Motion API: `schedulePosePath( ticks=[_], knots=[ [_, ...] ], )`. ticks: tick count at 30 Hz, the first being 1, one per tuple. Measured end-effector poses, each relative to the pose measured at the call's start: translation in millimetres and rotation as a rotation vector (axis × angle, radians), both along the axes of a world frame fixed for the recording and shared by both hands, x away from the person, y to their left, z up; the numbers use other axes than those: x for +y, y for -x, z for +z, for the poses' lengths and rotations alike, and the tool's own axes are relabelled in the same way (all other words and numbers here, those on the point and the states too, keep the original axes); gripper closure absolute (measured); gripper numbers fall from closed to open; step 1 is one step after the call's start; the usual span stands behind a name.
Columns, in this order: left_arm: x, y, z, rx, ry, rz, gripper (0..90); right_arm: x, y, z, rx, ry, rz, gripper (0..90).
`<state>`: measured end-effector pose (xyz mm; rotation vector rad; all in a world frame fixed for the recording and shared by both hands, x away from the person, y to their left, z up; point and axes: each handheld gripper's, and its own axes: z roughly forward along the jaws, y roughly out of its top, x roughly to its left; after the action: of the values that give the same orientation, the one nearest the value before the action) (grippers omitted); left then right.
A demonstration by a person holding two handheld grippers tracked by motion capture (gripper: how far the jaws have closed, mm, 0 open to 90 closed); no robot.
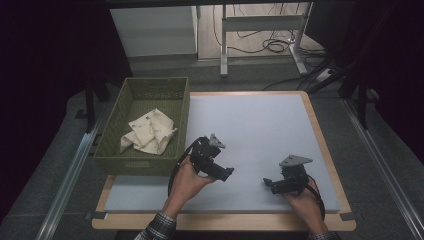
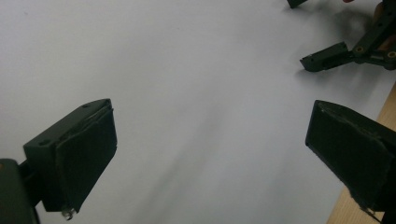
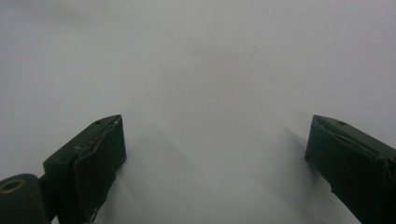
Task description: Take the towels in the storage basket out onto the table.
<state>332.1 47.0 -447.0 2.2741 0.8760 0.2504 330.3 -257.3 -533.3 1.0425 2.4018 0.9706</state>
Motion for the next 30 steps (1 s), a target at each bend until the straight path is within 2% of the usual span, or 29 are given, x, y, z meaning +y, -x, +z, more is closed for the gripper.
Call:
schedulePosePath(
  ticks=[4, 8, 14, 15, 19, 25, 30],
  knots=[
    [8.0, -8.9, 15.4, -0.008, -0.015, 0.003, 2.3, 0.0, 0.0, 0.2, 0.002, 0.000, -0.001, 5.1],
    [20.9, -22.3, 27.0, -0.005, -0.015, 0.026, 2.3, -0.1, -0.2, -0.1, -0.001, 0.001, 0.001, 5.1],
    [45.2, -43.0, 35.0, -0.005, -0.024, 0.071, 2.3, -0.1, -0.2, -0.2, -0.002, 0.000, 0.001, 5.1],
    [45.2, -43.0, 35.0, -0.005, -0.024, 0.071, 2.3, -0.1, -0.2, -0.2, -0.002, 0.000, 0.001, 5.1],
    [62.7, -55.9, 42.4, -0.015, -0.020, 0.112, 2.3, 0.0, -0.2, -0.2, -0.001, -0.001, 0.001, 5.1],
    [81.6, -70.3, 55.0, -0.037, -0.066, 0.171, 1.9, 0.0, -0.1, -0.2, -0.001, -0.001, 0.000, 5.1],
    [100.3, -82.8, 58.6, -0.024, -0.058, 0.213, 1.6, 0.0, -0.2, -0.2, -0.002, -0.001, 0.001, 5.1]
  ],
)
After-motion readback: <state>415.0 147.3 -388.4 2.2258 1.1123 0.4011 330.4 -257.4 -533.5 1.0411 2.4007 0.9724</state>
